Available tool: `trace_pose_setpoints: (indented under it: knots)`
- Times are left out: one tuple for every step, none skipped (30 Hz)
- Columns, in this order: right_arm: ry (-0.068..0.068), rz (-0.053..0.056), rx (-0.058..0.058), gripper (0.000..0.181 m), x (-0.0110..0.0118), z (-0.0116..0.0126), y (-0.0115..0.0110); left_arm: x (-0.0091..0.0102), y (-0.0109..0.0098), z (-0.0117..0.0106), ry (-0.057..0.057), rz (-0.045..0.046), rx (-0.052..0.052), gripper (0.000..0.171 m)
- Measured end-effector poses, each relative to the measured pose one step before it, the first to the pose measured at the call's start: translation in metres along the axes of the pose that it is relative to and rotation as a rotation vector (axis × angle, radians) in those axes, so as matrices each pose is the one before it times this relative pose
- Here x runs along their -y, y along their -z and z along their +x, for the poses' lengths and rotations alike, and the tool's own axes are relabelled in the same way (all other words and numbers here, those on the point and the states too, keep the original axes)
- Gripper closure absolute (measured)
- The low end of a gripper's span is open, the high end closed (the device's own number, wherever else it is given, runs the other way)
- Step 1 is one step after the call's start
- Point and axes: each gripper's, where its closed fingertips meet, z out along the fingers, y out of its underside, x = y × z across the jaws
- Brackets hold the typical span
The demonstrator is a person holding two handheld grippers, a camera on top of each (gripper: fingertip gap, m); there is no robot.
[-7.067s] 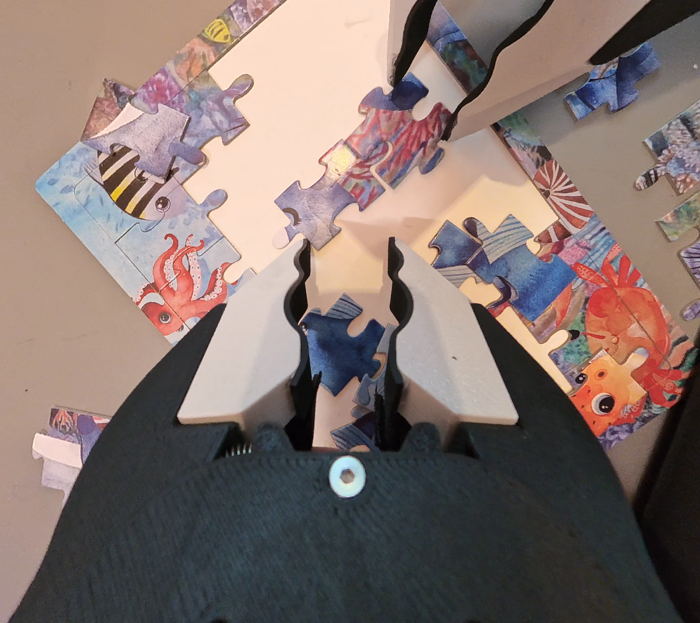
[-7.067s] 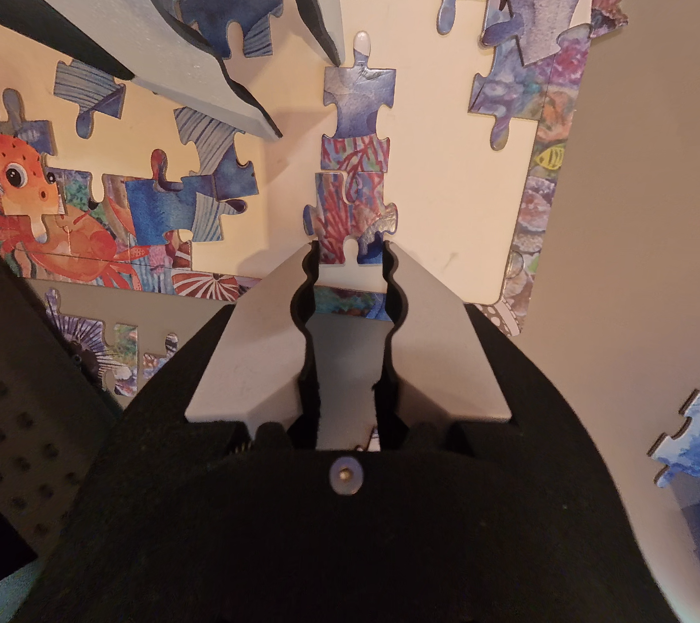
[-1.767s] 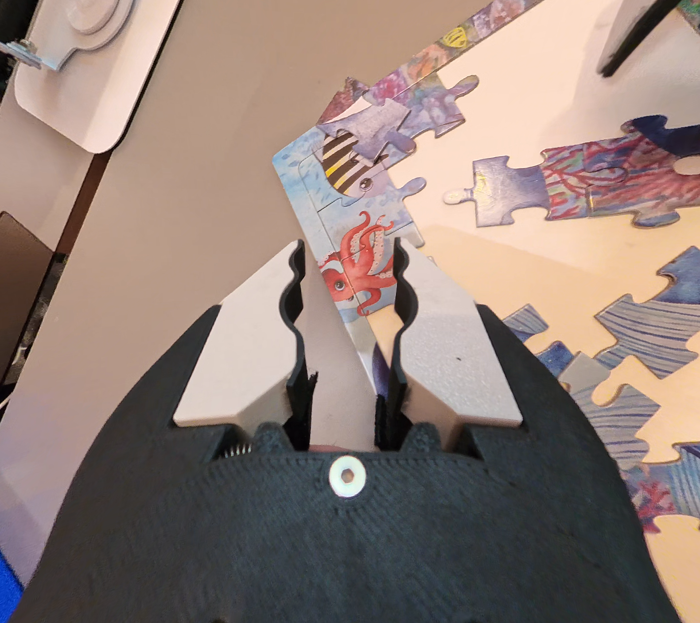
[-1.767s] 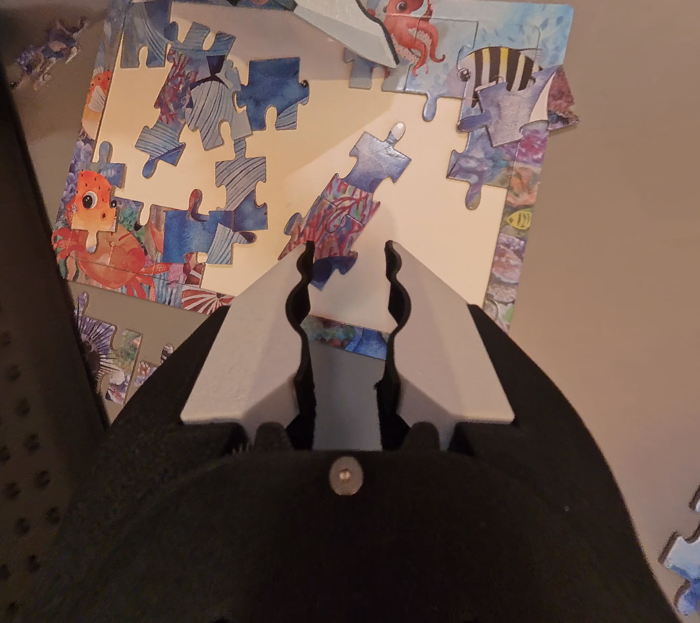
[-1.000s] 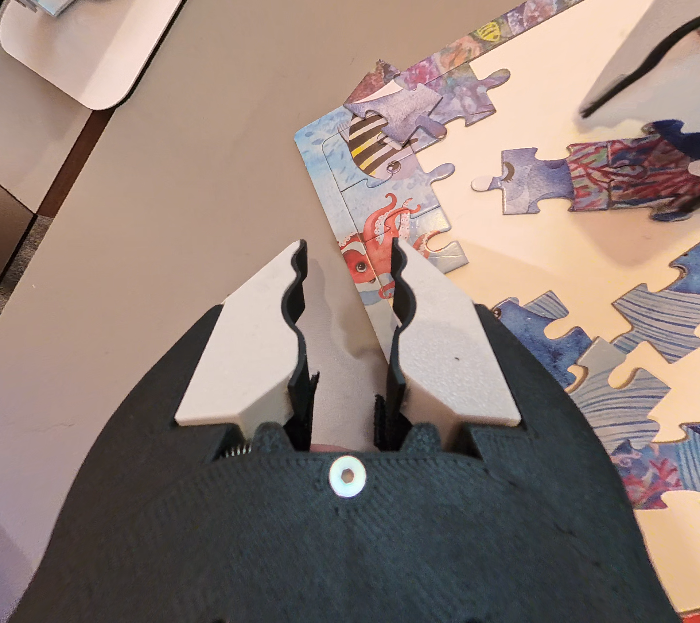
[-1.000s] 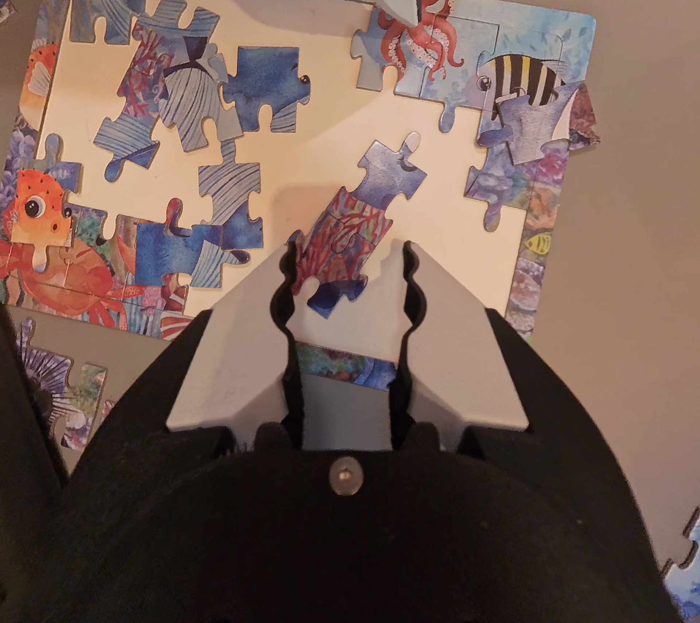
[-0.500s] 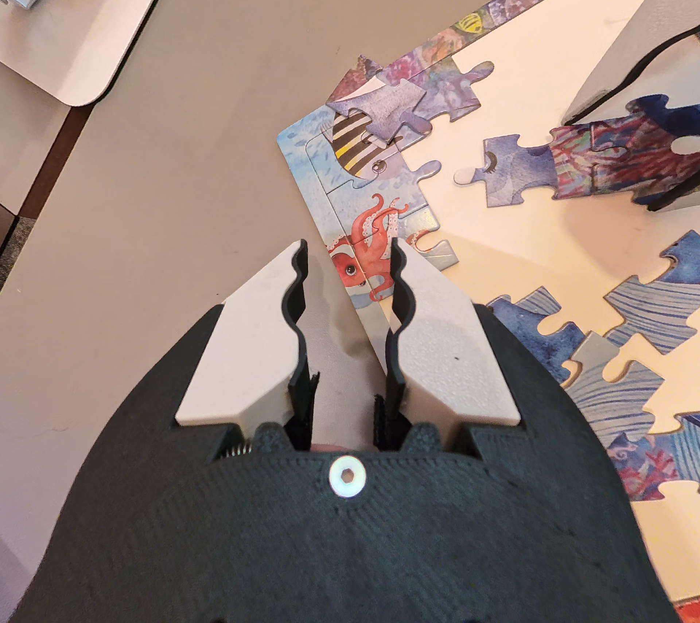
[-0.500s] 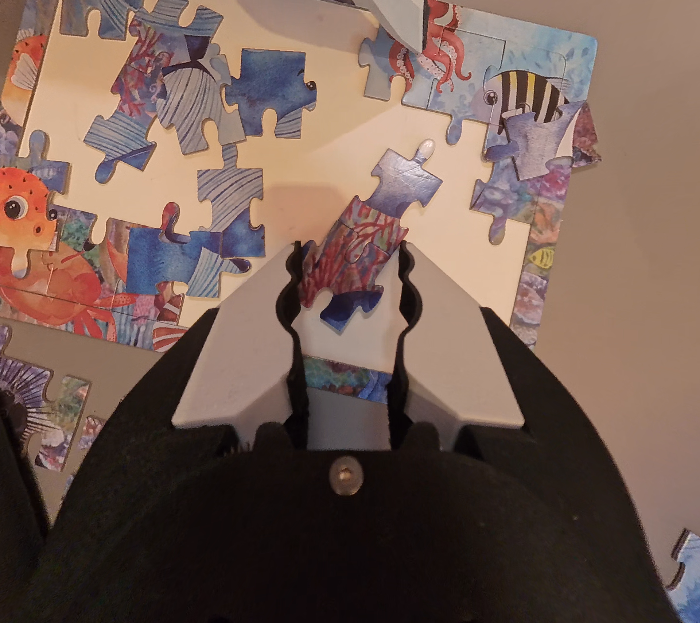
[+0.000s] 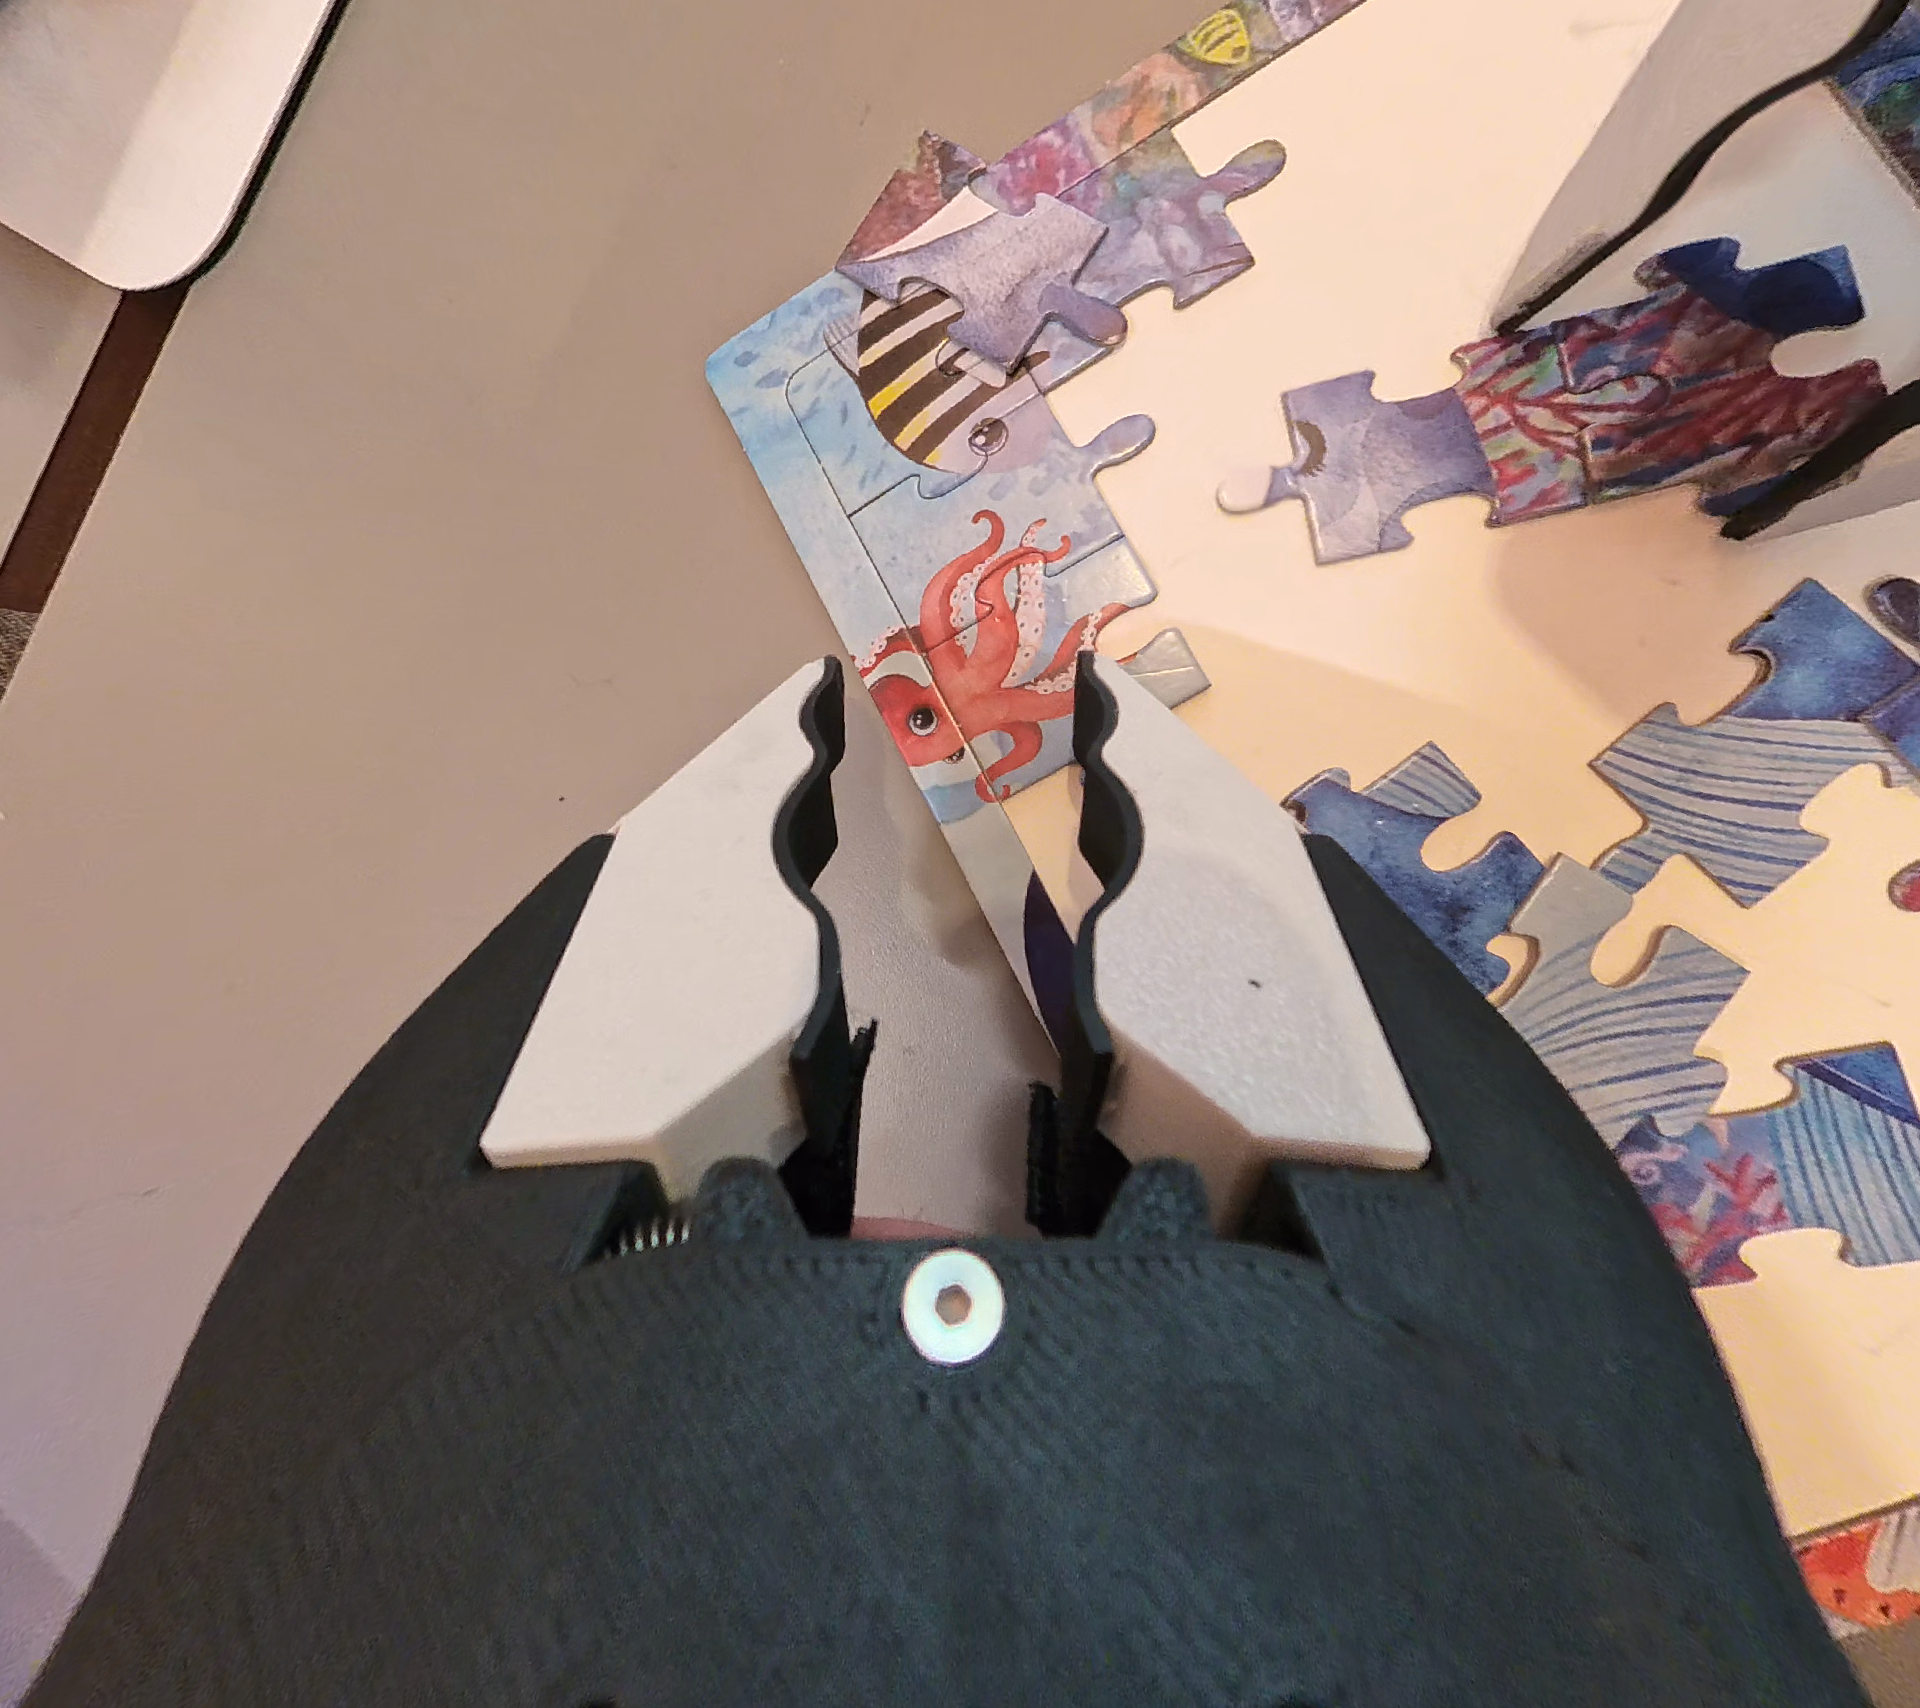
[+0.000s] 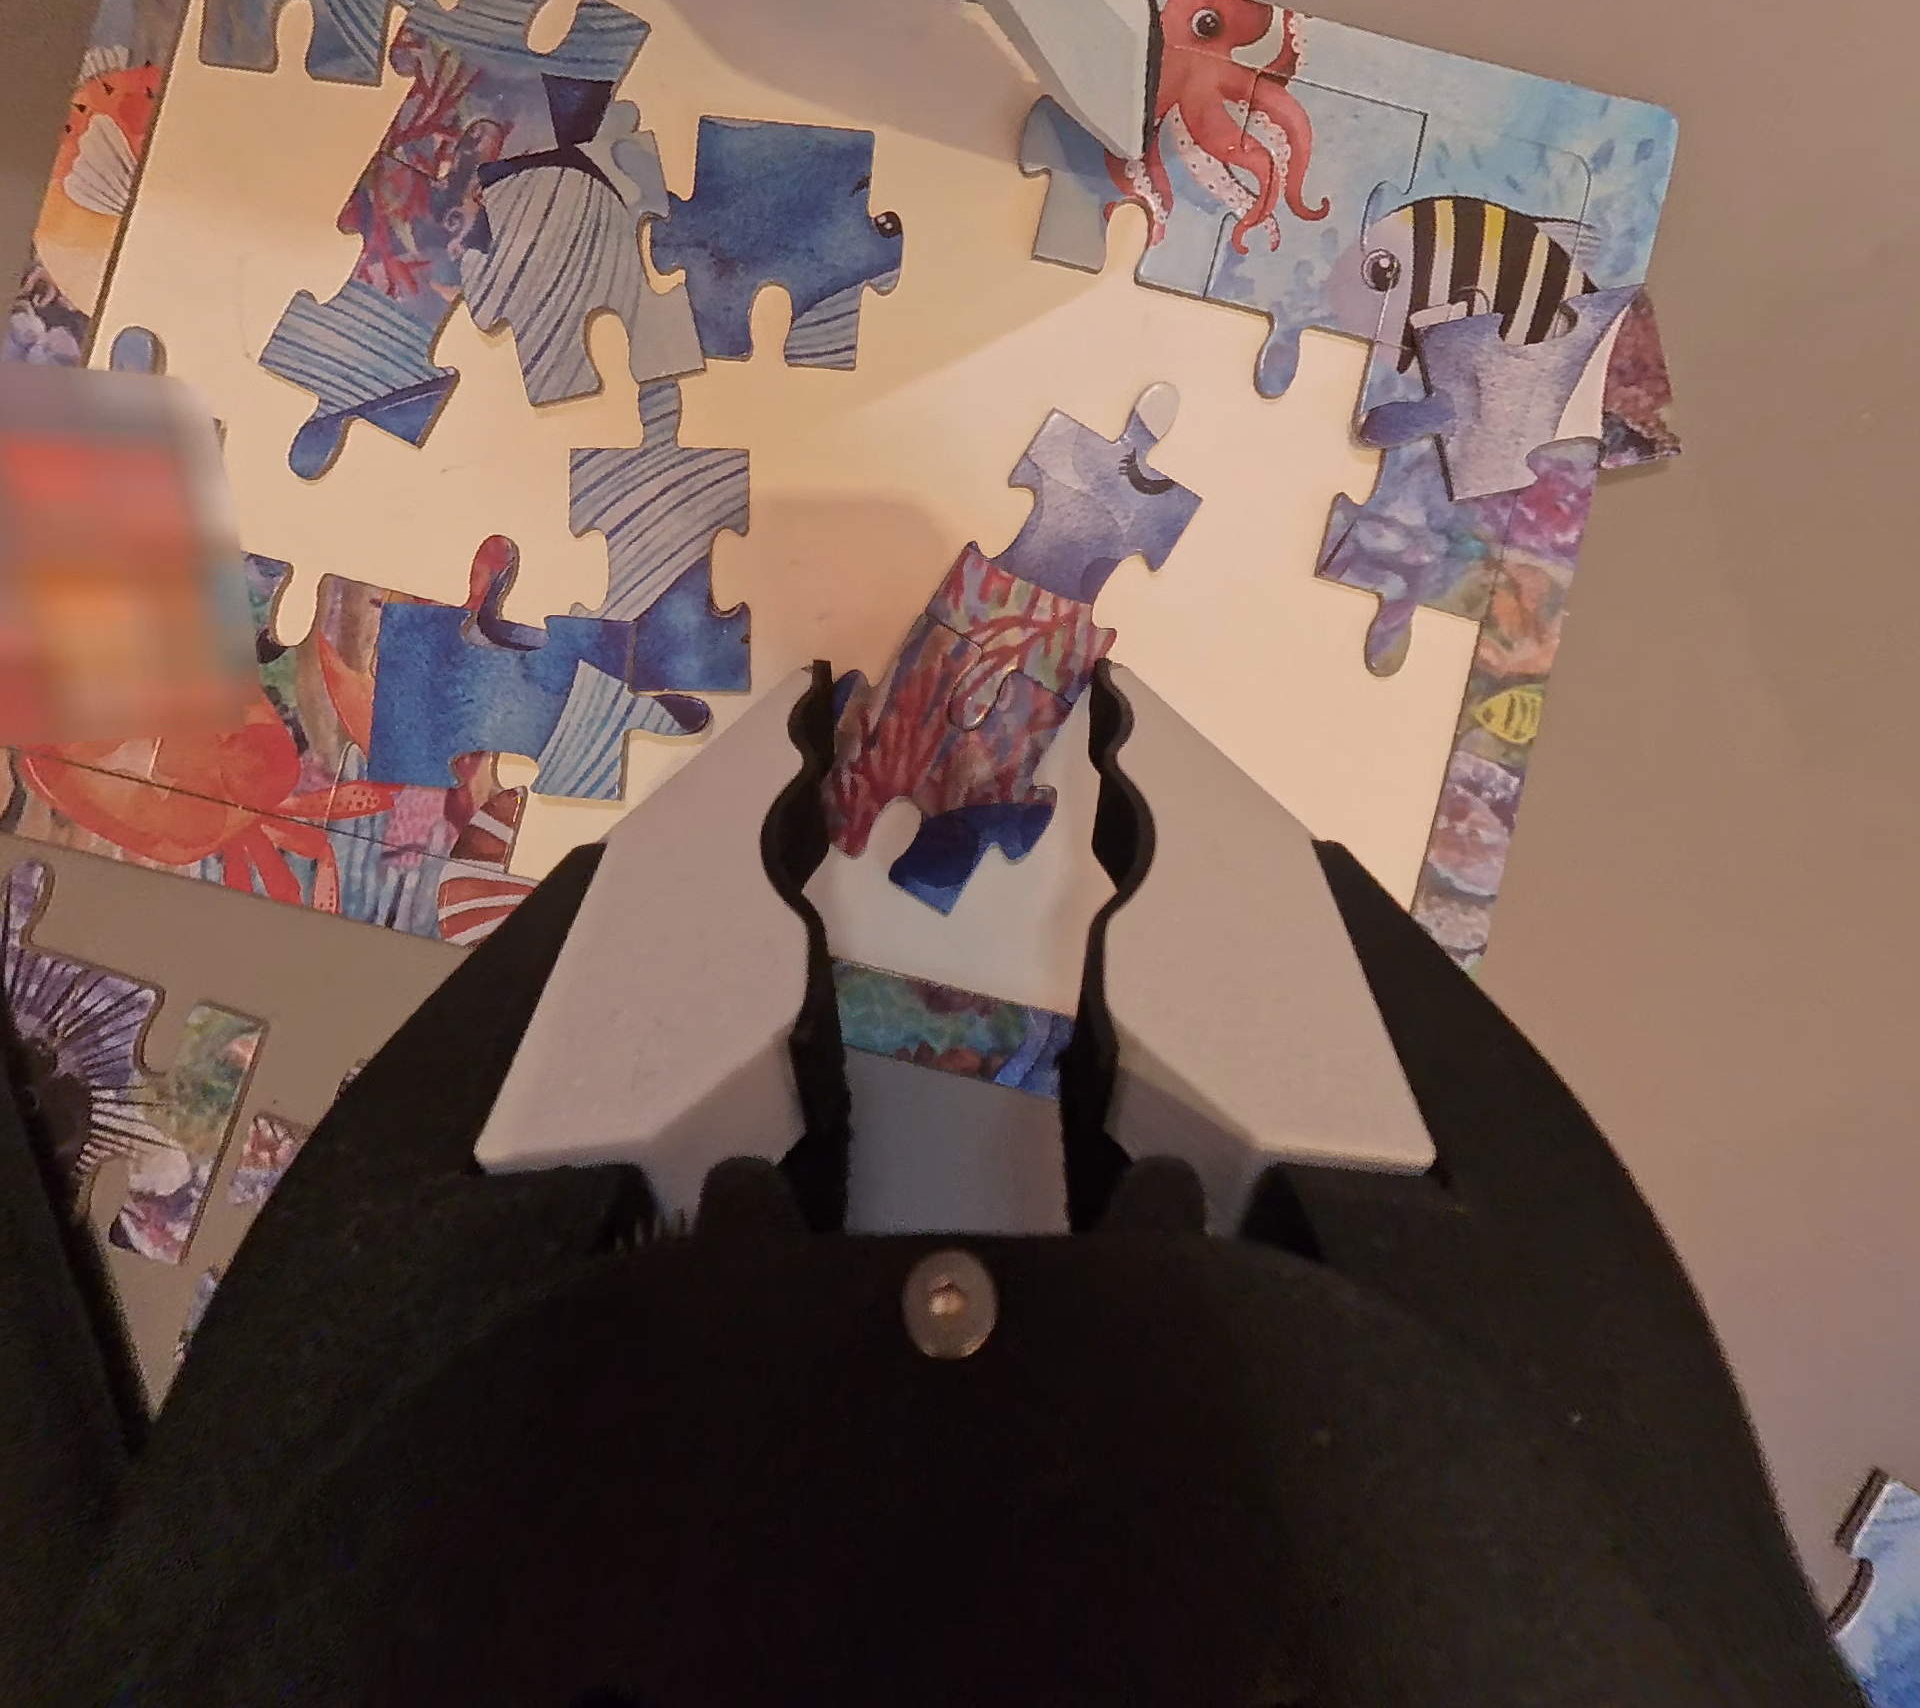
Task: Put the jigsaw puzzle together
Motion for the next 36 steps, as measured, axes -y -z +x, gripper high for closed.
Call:
trace_pose_setpoints:
  knots:
    - [0.0118,-0.0028,0.0109,0.134,-0.00074,-0.00194,0.00046,0.00039,-0.00001,-0.00013,-0.0001,0.00068,0.0009,0.129]
    - [0.0182,-0.0030,0.0088,0.134,-0.00083,-0.00217,0.00064,0.00018,-0.00006,-0.00017,-0.0016,0.00056,0.0018,0.129]
    - [0.0129,-0.0028,0.0056,0.134,-0.00052,-0.00156,0.00043,0.00028,-0.00014,0.00006,-0.0006,0.00047,0.0006,0.129]
    - [0.0086,-0.0014,0.0068,0.135,-0.00002,-0.00179,0.00000,0.00034,-0.00028,0.00030,-0.0001,0.00028,0.0000,0.129]
    - [0.0128,-0.0002,0.0090,0.135,0.00006,-0.00208,-0.00002,0.00032,-0.00035,0.00041,-0.0018,0.00025,-0.0005,0.129]
    - [0.0180,-0.0003,0.0113,0.135,-0.00009,-0.00270,0.00022,0.00006,-0.00030,0.00057,-0.0024,-0.00040,-0.0016,0.129]
    - [0.0106,0.0007,0.0061,0.135,-0.00007,-0.00160,0.00010,-0.00015,-0.00028,0.00072,-0.0022,-0.00120,-0.0019,0.129]
    - [0.0003,-0.0006,0.0034,0.135,0.00001,-0.00066,-0.00014,0.00009,-0.00013,0.00001,-0.0021,-0.00024,0.0008,0.129]
    - [0.0031,-0.0002,0.0014,0.135,0.00002,-0.00017,0.00011,-0.00012,-0.00005,0.00007,-0.0006,-0.00099,-0.0002,0.129]
    - [0.0088,0.0000,0.0039,0.135,-0.00014,-0.00111,0.00011,-0.00001,0.00017,0.00061,-0.0007,0.00011,-0.0037,0.129]
    - [0.0076,-0.0004,0.0038,0.135,-0.00005,-0.00110,0.00016,0.00032,0.00044,0.00080,-0.0029,0.00233,-0.0043,0.129]
    - [0.0061,-0.0008,0.0019,0.135,0.00011,-0.00096,-0.00007,0.00028,0.00043,0.00056,-0.0029,0.00125,-0.0027,0.129]
    - [0.0070,-0.0002,0.0000,0.136,0.00039,-0.00062,0.00000,-0.00014,0.00050,0.00054,-0.0017,-0.00110,-0.0029,0.129]
    - [0.0060,0.0001,0.0052,0.136,0.00017,-0.00132,-0.00008,-0.00015,0.00057,0.00112,-0.0031,-0.00064,-0.0066,0.129]
    - [0.0048,0.0010,0.0035,0.136,0.00028,-0.00095,-0.00002,-0.00050,0.00090,0.00124,-0.0030,-0.00190,-0.0071,0.129]
    - [0.0025,-0.0001,-0.0006,0.136,0.00007,-0.00014,-0.00004,-0.00085,0.00116,0.00082,-0.0023,-0.00352,-0.0056,0.129]
    - [-0.0007,-0.0004,0.0002,0.136,-0.00006,0.00002,0.00003,-0.00081,0.00171,0.00047,-0.0022,-0.00232,-0.0051,0.129]
    - [0.0005,0.0007,0.0002,0.136,0.00005,0.00011,0.00022,-0.00076,0.00206,0.00032,-0.0018,-0.00046,-0.0046,0.129]
    - [0.0006,0.0002,-0.0001,0.136,-0.00016,0.00016,0.00023,-0.00087,0.00226,0.00092,-0.0008,-0.00030,-0.0086,0.129]
    - [-0.0008,0.0001,0.0010,0.136,-0.00021,0.00000,0.00002,-0.00187,0.00226,0.00321,-0.0026,-0.00499,-0.0204,0.129]
    - [-0.0008,0.0001,0.0003,0.136,0.00001,0.00010,-0.00001,-0.00303,0.00176,0.00397,-0.0093,-0.01023,-0.0213,0.127]
    - [0.0002,-0.0010,-0.0005,0.136,-0.00003,0.00008,-0.00013,-0.00322,0.00140,0.00240,-0.0140,-0.01203,-0.0081,0.126]
    - [0.0008,-0.0005,-0.0008,0.136,-0.00004,-0.00003,-0.00010,-0.00382,0.00091,0.00202,-0.0115,-0.01757,-0.0058,0.122]
    - [-0.0006,-0.0001,0.0002,0.136,-0.00012,0.00013,-0.00016,-0.00382,0.00042,0.00299,-0.0097,-0.01789,-0.0119,0.118]
    - [-0.0007,0.0008,0.0011,0.136,0.00000,0.00010,0.00013,-0.00318,0.00004,0.00240,-0.0090,-0.01328,-0.0082,0.115]
    - [-0.0006,0.0014,0.0012,0.136,0.00000,0.00000,0.00015,-0.00314,-0.00014,0.00128,-0.0042,-0.01352,-0.0037,0.111]
    - [-0.0005,0.0009,0.0004,0.136,0.00005,0.00001,-0.00001,-0.00319,-0.00034,0.00055,-0.0002,-0.01494,-0.0011,0.106]
    - [0.0007,-0.0001,-0.0003,0.136,-0.00001,0.00009,0.00000,-0.00247,-0.00043,-0.00001,0.0003,-0.01109,0.0007,0.102]
    - [0.0008,0.0002,-0.0007,0.136,0.00008,0.00016,0.00007,0.00011,0.00042,-0.00013,0.0045,0.00420,-0.0009,0.100]
    - [0.0012,0.0017,-0.0024,0.137,0.00026,0.00023,0.00011,-0.00056,0.00008,-0.00058,0.0040,-0.00272,0.0018,0.098]
    - [0.0022,0.0029,-0.0018,0.142,0.00058,0.00022,0.00041,-0.00056,-0.00027,-0.00079,0.0044,-0.00204,0.0032,0.097]
    - [0.0031,0.0043,0.0055,0.149,0.00065,-0.00092,0.00065,-0.00038,-0.00005,-0.00055,0.0055,-0.00141,0.0008,0.095]
    - [0.0014,0.0064,0.0033,0.154,0.00108,-0.00054,0.00053,-0.00011,-0.00003,-0.00080,0.0021,0.00103,0.0026,0.094]
    - [-0.0019,0.0048,0.0026,0.154,0.00063,-0.00038,0.00031,-0.00046,0.00022,-0.00120,0.0035,-0.00039,0.0044,0.094]
    - [-0.0071,-0.0033,-0.0005,0.153,-0.00058,0.00057,0.00005,-0.00111,0.00062,-0.00175,0.0028,-0.00248,0.0061,0.094]
    - [-0.0053,-0.0047,-0.0051,0.151,-0.00096,0.00143,0.00004,-0.00177,0.00071,-0.00145,0.0040,-0.00402,0.0039,0.094]
